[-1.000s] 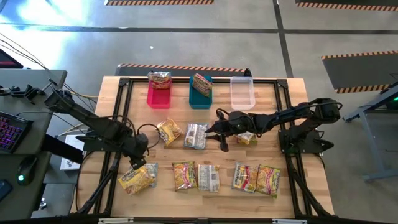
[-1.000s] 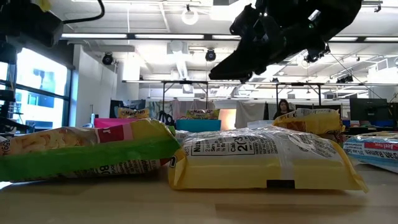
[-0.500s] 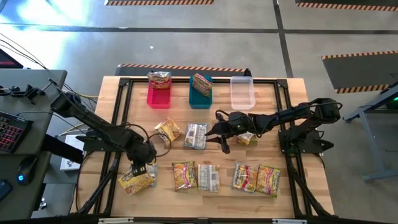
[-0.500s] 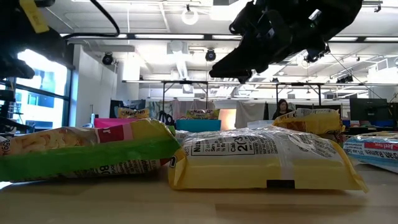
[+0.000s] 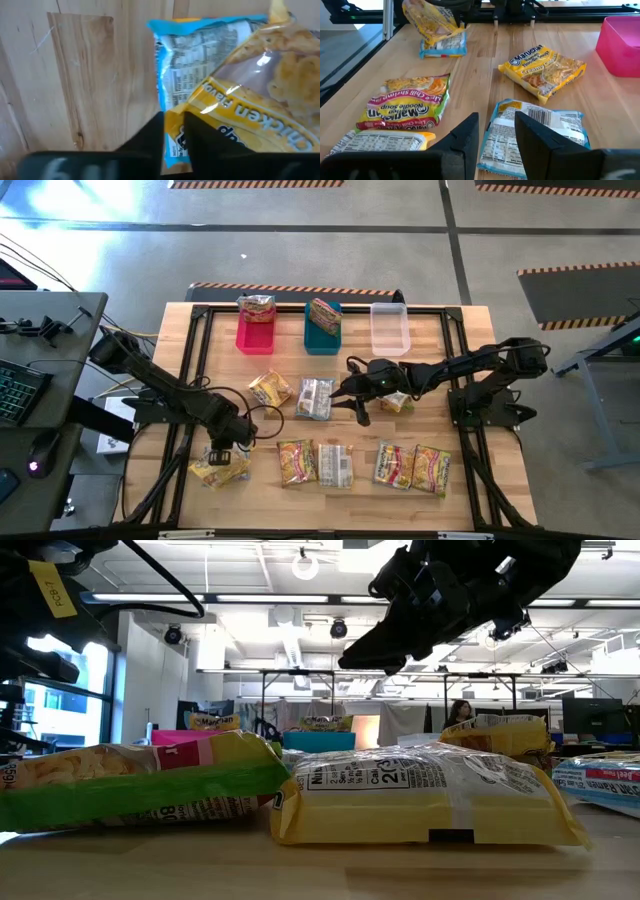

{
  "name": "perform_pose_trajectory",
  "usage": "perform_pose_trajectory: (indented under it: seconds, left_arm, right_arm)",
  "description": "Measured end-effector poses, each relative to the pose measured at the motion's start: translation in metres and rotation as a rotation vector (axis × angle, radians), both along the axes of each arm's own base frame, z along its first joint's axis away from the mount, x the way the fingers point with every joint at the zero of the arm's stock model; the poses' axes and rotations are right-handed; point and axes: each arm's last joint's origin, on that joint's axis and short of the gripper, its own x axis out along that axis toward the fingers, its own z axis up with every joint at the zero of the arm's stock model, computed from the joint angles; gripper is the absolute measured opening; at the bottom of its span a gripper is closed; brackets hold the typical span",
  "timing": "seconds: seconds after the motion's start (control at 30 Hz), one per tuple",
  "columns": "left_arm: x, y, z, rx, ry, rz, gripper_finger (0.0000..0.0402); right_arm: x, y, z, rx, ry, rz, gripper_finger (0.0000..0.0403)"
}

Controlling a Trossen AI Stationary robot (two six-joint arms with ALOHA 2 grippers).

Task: Sort Maruchan noodles
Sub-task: Put the bottom left yellow noodle pack into the transparent bin

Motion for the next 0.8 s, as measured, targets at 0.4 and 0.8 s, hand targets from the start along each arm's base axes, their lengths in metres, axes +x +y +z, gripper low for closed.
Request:
perform_pose_trajectory:
  seconds: [0.4,0.8]
  left_arm:
    - [0.017,0.0,0.023,0.028,-0.126,0.001,0.0001]
    - [-0.005,-0.012,0.045,-0.134,0.124,0.525,0.0035]
  right_arm:
    - [0.0,-0.005,0.0,0.001,0.002,-0.015,0.011]
    - [-0.001,-0.005,-0.003,-0.001,0.031,-0.018,0.011]
